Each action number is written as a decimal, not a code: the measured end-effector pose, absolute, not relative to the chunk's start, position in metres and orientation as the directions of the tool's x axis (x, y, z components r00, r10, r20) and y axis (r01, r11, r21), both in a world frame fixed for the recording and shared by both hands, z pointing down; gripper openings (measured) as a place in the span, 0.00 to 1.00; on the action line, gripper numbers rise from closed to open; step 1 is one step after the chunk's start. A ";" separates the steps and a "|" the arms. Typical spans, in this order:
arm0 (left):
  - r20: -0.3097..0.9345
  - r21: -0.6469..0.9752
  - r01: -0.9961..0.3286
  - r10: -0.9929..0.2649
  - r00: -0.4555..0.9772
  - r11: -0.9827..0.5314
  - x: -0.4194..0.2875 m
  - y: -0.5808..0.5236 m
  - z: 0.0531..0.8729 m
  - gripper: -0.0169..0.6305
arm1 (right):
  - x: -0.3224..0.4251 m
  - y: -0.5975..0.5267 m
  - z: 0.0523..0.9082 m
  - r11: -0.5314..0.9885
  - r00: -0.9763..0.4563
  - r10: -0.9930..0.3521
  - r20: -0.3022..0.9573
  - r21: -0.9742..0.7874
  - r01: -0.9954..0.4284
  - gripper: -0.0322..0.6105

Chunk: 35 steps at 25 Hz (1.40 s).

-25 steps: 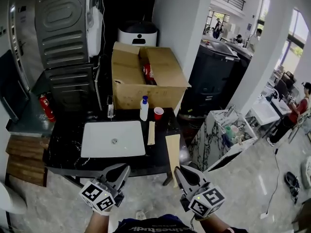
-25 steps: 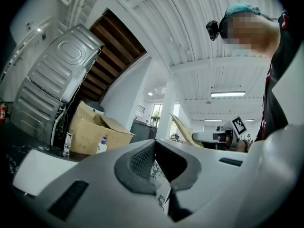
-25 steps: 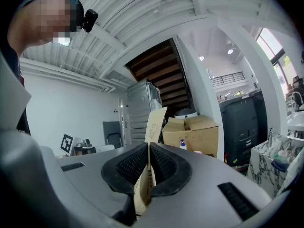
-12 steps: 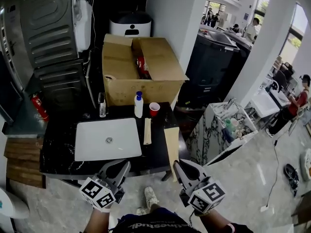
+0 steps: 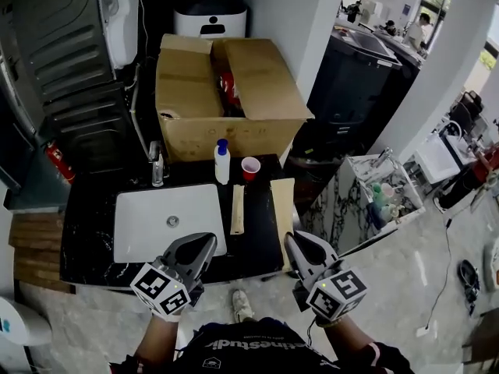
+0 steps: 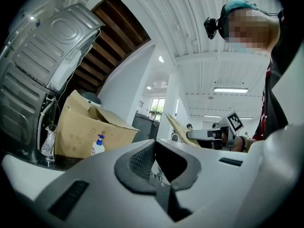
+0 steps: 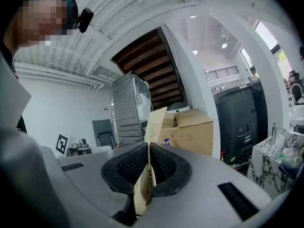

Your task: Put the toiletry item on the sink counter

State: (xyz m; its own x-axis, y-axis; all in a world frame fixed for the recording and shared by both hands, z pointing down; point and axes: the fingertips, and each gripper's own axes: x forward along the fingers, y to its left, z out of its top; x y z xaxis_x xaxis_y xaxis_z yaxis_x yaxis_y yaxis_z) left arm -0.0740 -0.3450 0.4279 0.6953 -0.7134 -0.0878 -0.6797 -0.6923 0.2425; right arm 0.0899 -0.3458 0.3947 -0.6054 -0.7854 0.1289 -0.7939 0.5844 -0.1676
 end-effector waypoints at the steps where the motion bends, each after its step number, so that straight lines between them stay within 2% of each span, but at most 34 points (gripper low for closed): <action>1: -0.082 0.241 -0.679 -0.712 0.697 -0.693 -0.072 -0.356 0.431 0.05 | 0.093 -0.359 0.400 0.578 -0.601 -0.786 0.141 -0.178 -0.797 0.13; 9: -0.032 0.254 -0.679 -0.708 0.706 -0.689 -0.057 -0.429 0.461 0.05 | 0.107 -0.450 0.472 0.511 -0.564 -0.778 0.277 -0.243 -0.824 0.13; 24: 0.085 0.325 -0.658 -0.672 0.736 -0.680 -0.033 -0.494 0.524 0.05 | 0.117 -0.547 0.642 0.342 -0.475 -0.652 0.591 -0.330 -0.880 0.13; 35: 0.129 0.369 -0.657 -0.664 0.736 -0.657 -0.034 -0.505 0.549 0.05 | 0.114 -0.564 0.699 0.303 -0.474 -0.563 0.677 -0.364 -0.881 0.13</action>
